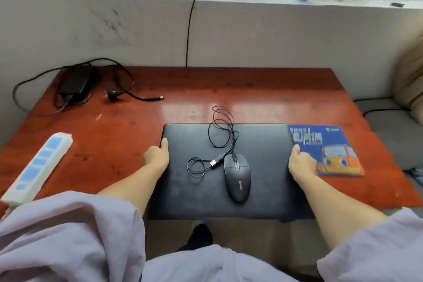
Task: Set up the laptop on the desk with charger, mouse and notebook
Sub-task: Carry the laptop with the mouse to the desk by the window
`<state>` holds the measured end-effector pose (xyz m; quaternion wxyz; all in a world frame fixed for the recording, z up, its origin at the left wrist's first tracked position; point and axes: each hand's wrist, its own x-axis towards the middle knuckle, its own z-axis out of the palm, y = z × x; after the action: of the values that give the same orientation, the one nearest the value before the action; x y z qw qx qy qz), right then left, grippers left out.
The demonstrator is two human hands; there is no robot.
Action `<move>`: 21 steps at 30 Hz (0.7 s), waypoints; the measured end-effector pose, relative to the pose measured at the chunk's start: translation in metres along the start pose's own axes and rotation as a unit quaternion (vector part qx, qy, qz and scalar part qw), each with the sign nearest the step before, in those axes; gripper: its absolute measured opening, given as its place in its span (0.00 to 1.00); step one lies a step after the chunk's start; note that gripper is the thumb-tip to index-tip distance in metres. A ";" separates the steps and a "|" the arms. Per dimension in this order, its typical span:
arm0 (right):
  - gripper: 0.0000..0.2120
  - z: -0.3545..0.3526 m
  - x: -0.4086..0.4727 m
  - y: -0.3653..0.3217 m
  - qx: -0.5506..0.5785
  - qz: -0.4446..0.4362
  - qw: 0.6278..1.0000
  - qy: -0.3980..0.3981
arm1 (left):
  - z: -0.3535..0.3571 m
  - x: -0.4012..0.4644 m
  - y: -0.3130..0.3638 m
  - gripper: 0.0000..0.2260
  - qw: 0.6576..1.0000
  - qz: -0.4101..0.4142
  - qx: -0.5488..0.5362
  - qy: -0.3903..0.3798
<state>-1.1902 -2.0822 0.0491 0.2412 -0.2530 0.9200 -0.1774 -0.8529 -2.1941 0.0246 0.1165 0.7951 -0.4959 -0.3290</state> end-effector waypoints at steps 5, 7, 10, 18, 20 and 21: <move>0.32 0.009 0.064 -0.059 -0.011 0.022 1.000 -0.014 | -0.004 0.071 0.061 0.30 1.000 0.001 0.013 -0.004; 0.32 0.014 0.086 -0.076 -0.023 0.017 0.999 -0.016 | -0.004 0.092 0.078 0.30 1.000 -0.009 0.014 -0.016; 0.32 0.023 0.124 -0.105 -0.032 0.004 0.999 -0.037 | -0.001 0.123 0.097 0.29 0.999 -0.023 0.021 -0.024; 0.30 0.041 0.179 -0.158 -0.081 -0.065 0.991 -0.080 | 0.000 0.182 0.117 0.30 0.996 -0.012 0.088 -0.014; 0.29 0.047 0.181 -0.159 -0.089 -0.071 0.990 -0.081 | 0.001 0.189 0.116 0.30 0.995 -0.009 0.102 -0.019; 0.29 0.048 0.181 -0.157 -0.097 -0.065 0.990 -0.075 | 0.002 0.191 0.115 0.30 0.994 -0.006 0.109 -0.024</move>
<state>-1.2415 -2.3190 0.0158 0.2720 -0.3476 0.8935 -0.0828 -0.8800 -2.4144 0.0037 0.0153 0.7982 -0.5266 -0.2922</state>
